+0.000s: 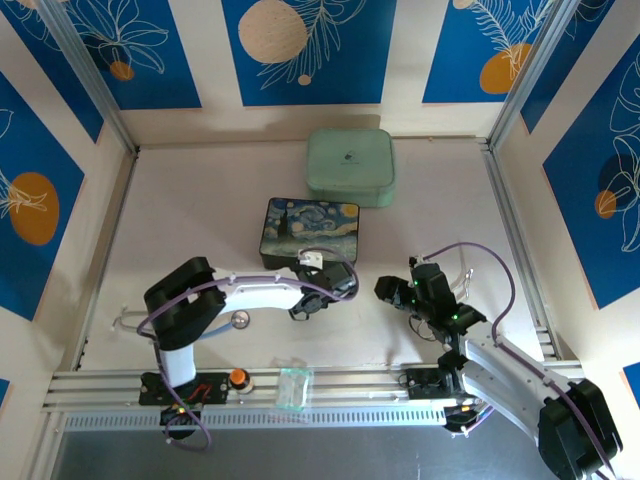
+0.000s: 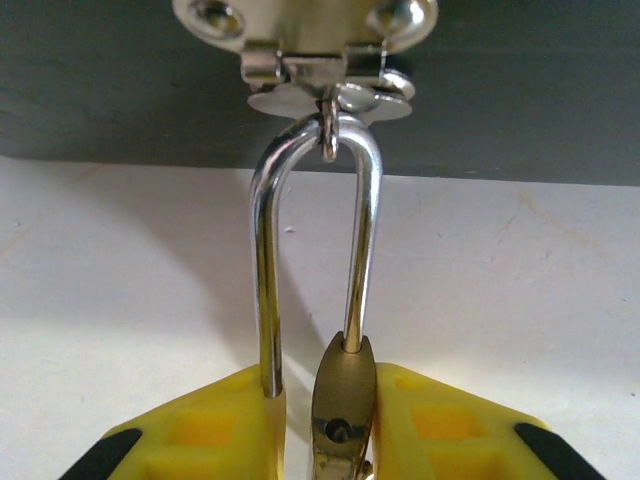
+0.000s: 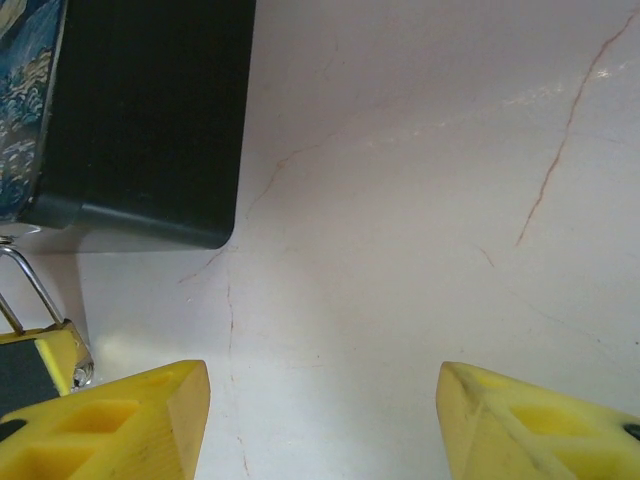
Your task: Unlock the padlock with the key
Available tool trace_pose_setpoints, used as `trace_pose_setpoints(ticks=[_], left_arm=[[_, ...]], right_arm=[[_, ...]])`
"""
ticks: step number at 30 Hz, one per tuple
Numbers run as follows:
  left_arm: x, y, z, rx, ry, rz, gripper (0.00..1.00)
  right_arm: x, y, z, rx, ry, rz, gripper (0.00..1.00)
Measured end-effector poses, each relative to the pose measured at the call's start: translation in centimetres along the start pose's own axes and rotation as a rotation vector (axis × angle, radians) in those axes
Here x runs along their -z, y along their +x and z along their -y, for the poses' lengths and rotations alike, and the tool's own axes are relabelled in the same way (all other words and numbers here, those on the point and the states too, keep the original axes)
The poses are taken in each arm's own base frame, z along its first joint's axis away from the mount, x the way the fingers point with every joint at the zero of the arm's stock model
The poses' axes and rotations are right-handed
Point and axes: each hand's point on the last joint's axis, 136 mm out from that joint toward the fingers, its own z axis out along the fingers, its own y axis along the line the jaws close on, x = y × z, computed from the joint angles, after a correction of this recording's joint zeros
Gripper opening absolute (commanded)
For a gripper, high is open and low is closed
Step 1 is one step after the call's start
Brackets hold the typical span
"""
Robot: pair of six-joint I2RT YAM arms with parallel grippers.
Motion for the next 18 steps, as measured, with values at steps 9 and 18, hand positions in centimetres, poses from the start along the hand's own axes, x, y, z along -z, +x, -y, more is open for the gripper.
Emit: trace_pose_setpoints(ticks=[9, 18], left_arm=[[-0.4, 1.0, 0.2, -0.023, -0.008, -0.032, 0.37], [-0.6, 1.6, 0.3, -0.038, -0.015, -0.029, 0.53]], right_arm=[[-0.2, 0.1, 0.1, 0.000, 0.005, -0.006, 0.61], [-0.2, 0.2, 0.0, 0.006, -0.002, -0.012, 0.71]])
